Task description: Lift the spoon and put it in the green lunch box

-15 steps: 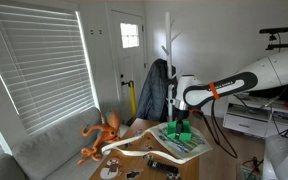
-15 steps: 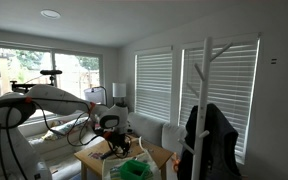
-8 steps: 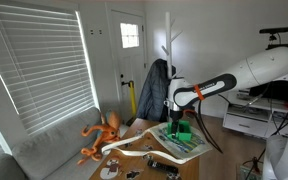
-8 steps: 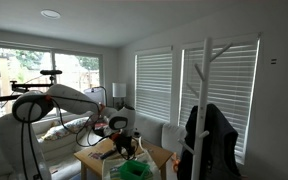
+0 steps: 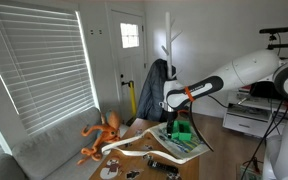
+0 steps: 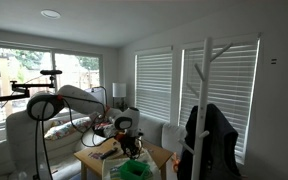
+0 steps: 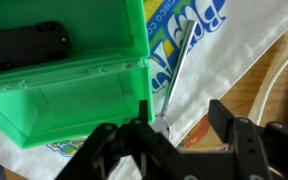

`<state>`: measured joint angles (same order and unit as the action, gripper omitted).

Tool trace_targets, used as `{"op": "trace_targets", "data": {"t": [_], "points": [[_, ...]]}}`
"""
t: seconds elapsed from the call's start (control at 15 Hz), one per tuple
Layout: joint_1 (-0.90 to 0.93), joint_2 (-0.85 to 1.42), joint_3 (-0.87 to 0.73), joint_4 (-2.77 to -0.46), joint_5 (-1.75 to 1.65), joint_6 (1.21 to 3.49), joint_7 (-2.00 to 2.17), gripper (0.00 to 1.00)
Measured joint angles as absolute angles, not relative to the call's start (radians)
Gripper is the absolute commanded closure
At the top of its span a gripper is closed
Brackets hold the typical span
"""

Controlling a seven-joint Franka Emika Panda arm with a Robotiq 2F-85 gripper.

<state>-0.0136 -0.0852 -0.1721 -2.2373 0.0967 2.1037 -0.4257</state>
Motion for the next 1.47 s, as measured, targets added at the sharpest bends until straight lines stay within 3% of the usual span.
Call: {"op": "trace_targets", "data": {"t": [0.13,0.33,0.47,0.87,0.93,1.27,1.47], "points": [[-0.013,-0.068,-0.153,-2.227,0.087,2.104,-0.422,0.45],[-0.013,-0.047,-0.129,-2.215,0.055,2.104,-0.404,0.69],[-0.013,-0.038,-0.119,-2.212,0.026,2.105,-0.379,0.71],[-0.016,-0.032,-0.115,-2.211,-0.011,2.105,-0.317,0.52],[-0.019,-0.037,-0.115,-2.211,-0.013,2.105,-0.31,0.56],[-0.048,-0.104,-0.119,-2.213,-0.012,2.079,-0.304,0.54],[-0.048,-0.139,-0.113,-2.225,-0.012,2.069,-0.304,0.61]]}}
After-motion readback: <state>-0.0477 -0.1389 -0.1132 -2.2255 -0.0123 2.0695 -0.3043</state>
